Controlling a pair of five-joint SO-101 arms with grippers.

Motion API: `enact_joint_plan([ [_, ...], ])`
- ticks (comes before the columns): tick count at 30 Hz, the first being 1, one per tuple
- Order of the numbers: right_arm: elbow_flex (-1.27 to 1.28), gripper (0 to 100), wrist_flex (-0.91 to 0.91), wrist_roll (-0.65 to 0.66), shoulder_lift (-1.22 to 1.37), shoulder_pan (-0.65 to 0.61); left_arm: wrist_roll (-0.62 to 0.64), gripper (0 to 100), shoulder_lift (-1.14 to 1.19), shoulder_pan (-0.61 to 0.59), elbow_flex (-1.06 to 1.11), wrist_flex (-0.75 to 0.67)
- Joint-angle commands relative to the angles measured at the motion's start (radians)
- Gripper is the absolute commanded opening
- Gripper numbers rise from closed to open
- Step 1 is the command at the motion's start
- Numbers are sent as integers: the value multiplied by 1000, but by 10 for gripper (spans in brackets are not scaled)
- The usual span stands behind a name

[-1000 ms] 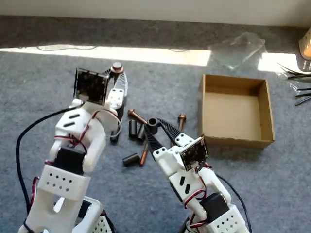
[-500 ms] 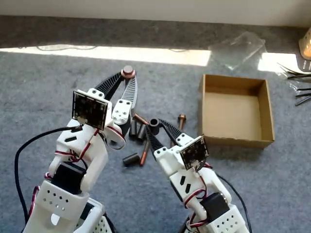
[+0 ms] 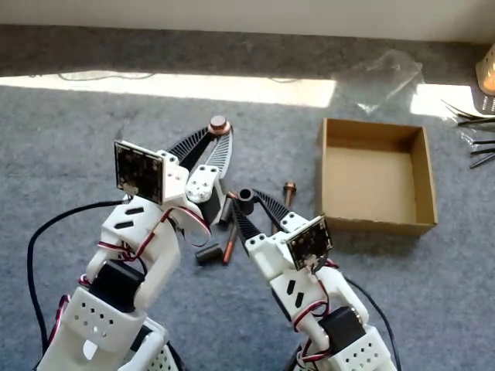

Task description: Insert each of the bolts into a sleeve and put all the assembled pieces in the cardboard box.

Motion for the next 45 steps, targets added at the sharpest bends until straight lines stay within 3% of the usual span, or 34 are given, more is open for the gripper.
enact_joint_plan([
  [1,99,4,-1,8,-7,12,21,6,-33,22,-8,-23],
  [13,99,4,-1,9,-7,8,-60,6,-351,136,163,-25],
  [18,99,4,-15,12,-7,8,-52,6,-352,148,165,-25],
  [21,99,4,-45,12,-7,8,17,6,-352,143,165,-25],
  [39,99,4,-134,15,-5,-8,18,6,-349,142,165,-25],
  [45,99,4,-131,132,1,-30,18,6,-349,142,166,-21],
])
